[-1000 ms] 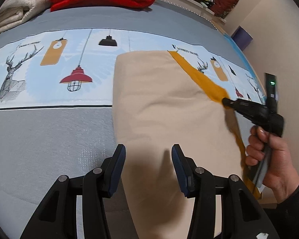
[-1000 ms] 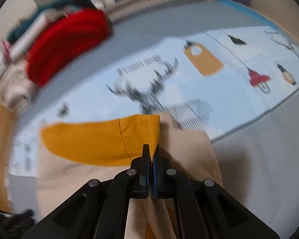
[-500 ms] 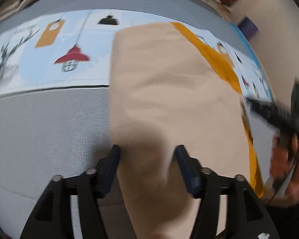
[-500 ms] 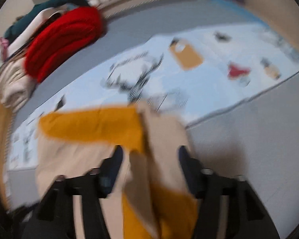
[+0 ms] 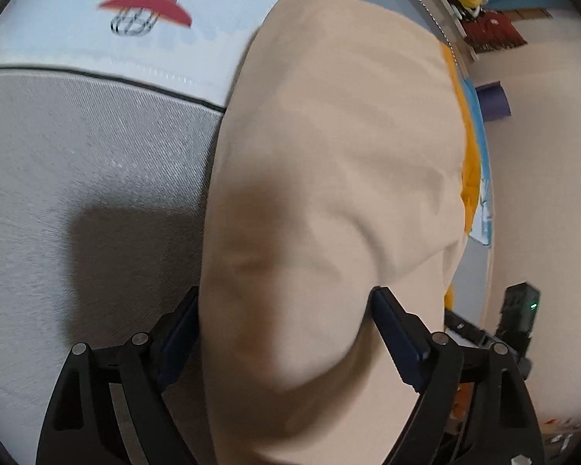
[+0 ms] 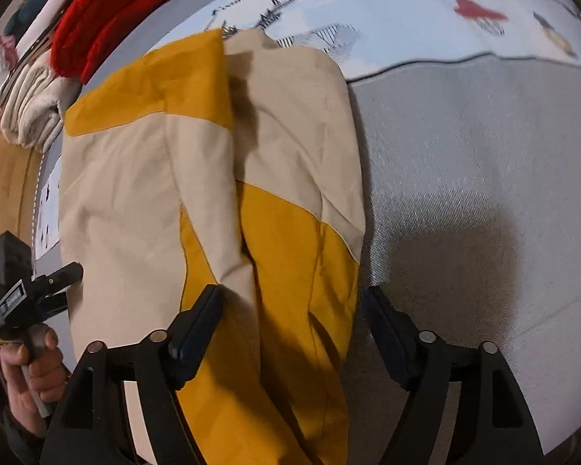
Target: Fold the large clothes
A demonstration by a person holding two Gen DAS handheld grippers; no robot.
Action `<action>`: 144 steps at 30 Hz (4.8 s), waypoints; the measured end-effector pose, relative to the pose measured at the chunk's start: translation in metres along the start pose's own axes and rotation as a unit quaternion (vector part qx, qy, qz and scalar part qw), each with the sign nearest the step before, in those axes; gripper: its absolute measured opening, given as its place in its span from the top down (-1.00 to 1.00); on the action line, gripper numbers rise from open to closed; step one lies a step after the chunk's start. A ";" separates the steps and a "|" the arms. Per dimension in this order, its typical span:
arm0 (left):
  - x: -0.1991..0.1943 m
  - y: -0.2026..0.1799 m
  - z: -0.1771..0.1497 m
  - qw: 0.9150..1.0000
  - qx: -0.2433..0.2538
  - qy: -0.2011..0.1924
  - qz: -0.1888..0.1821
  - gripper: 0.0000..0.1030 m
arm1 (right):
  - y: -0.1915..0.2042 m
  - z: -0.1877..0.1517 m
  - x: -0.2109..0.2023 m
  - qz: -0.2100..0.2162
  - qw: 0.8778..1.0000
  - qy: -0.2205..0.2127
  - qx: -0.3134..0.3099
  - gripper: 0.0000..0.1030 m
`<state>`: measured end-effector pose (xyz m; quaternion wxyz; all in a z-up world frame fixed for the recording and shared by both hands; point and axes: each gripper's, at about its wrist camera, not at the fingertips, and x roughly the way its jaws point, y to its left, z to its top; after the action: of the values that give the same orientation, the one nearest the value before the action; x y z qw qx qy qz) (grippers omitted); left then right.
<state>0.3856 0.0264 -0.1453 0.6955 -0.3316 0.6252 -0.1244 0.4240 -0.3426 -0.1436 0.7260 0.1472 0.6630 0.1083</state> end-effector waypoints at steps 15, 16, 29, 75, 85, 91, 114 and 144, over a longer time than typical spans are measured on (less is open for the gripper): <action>-0.024 -0.034 0.011 0.994 0.061 -0.084 0.016 0.03 | 0.016 0.013 0.013 0.062 0.998 -0.030 0.001 0.67; -0.031 -0.034 0.010 0.993 0.066 -0.094 0.023 0.05 | 0.018 0.014 0.011 0.070 0.997 -0.039 0.006 0.72; -0.080 0.004 0.039 0.977 0.029 -0.170 0.124 -0.02 | 0.086 0.035 0.013 0.068 0.990 -0.121 -0.023 0.78; -0.183 -0.076 -0.186 0.889 0.216 -0.292 0.281 -0.88 | 0.148 -0.147 -0.176 -0.144 0.913 -0.350 -0.153 -0.56; -0.151 -0.067 -0.261 0.905 0.221 -0.264 0.249 -0.98 | 0.170 -0.247 -0.192 -0.125 0.901 -0.389 -0.149 -0.86; -0.155 -0.063 -0.246 0.899 0.202 -0.293 0.256 -0.98 | 0.177 -0.251 -0.170 -0.146 0.903 -0.365 -0.174 -0.86; -0.146 -0.064 -0.245 0.917 0.171 -0.285 0.221 -0.97 | 0.209 -0.250 -0.138 -0.130 0.908 -0.335 -0.218 -0.86; -0.149 -0.063 -0.240 0.921 0.164 -0.282 0.213 -0.97 | 0.206 -0.246 -0.135 -0.129 0.909 -0.332 -0.215 -0.86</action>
<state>0.1443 -0.0070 0.0109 0.8978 -0.0928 0.4299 0.0245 0.1742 -0.1804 0.0372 0.9259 -0.0716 0.3578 0.0981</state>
